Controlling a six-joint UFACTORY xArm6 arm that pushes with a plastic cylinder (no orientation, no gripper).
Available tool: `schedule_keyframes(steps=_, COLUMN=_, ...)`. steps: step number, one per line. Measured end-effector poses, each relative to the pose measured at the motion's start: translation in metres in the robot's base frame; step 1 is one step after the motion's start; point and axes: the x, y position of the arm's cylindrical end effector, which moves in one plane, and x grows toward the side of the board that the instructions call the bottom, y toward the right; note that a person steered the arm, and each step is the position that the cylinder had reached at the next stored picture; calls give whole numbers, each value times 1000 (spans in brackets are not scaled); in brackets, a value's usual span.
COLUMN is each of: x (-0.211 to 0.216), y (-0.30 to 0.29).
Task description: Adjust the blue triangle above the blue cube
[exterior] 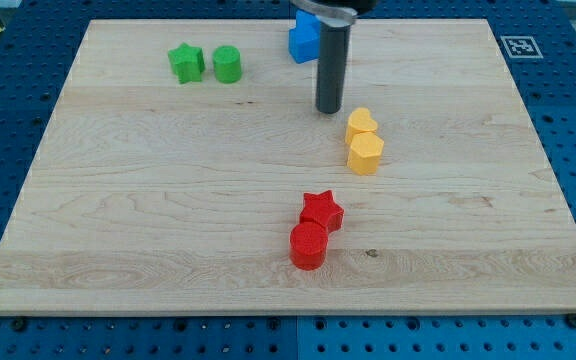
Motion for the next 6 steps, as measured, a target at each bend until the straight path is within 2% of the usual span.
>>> schedule_keyframes(steps=3, x=-10, y=5)
schedule_keyframes(steps=6, x=-93, y=5)
